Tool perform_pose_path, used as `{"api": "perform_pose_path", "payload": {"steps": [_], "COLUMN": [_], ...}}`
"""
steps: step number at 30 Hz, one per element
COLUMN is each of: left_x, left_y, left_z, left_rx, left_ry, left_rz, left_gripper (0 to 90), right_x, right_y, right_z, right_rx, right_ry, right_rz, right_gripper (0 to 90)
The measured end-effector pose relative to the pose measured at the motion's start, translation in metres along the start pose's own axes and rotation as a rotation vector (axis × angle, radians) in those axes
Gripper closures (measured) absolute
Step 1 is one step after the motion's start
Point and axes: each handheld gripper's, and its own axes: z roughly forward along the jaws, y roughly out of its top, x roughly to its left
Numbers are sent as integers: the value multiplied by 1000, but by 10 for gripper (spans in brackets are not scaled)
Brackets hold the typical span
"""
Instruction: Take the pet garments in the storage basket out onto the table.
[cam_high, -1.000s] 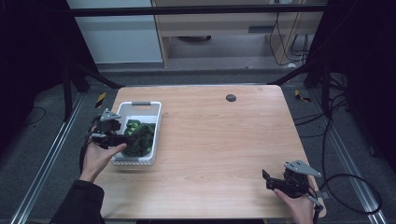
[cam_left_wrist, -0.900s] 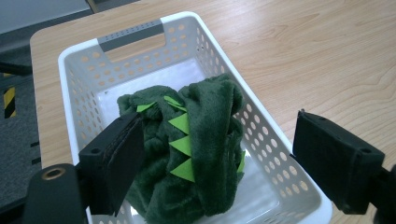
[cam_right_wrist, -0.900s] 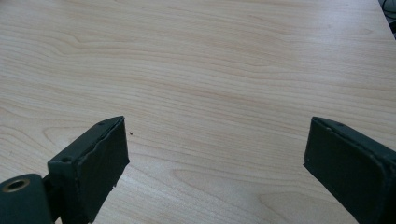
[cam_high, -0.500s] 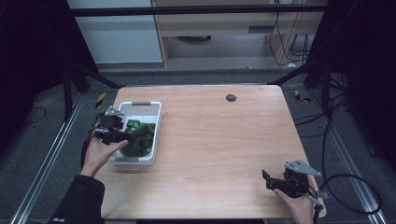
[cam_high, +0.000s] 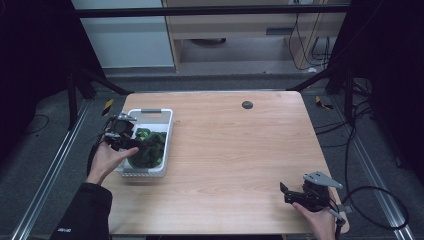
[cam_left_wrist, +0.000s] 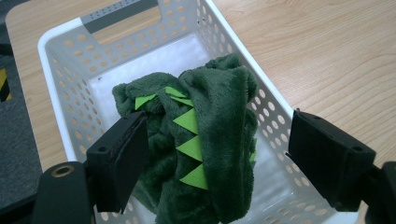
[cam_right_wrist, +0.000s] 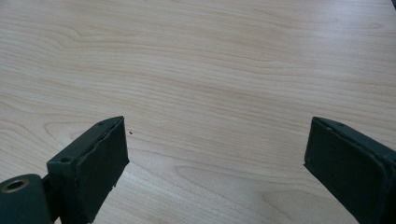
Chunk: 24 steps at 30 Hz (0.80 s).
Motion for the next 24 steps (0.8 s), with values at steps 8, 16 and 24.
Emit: {"api": "perform_pose_path", "payload": {"steps": [8,16,24], "left_x": [2,3,2], "left_y": [2,4,3], "left_z": [6,17,26], "left_rx": [18,68,102], "left_ry": [-21,-24,-26], "left_rz": [3,13,28], "left_gripper": [190,195,196], "right_x": [0,0,0], "right_y": [0,0,-1], "right_z": [1,1,2], "right_rx": [8,16,19], "right_ry": [2,8,5], "right_rz": [-3,6,-4], "right_gripper": [60,59,59]}}
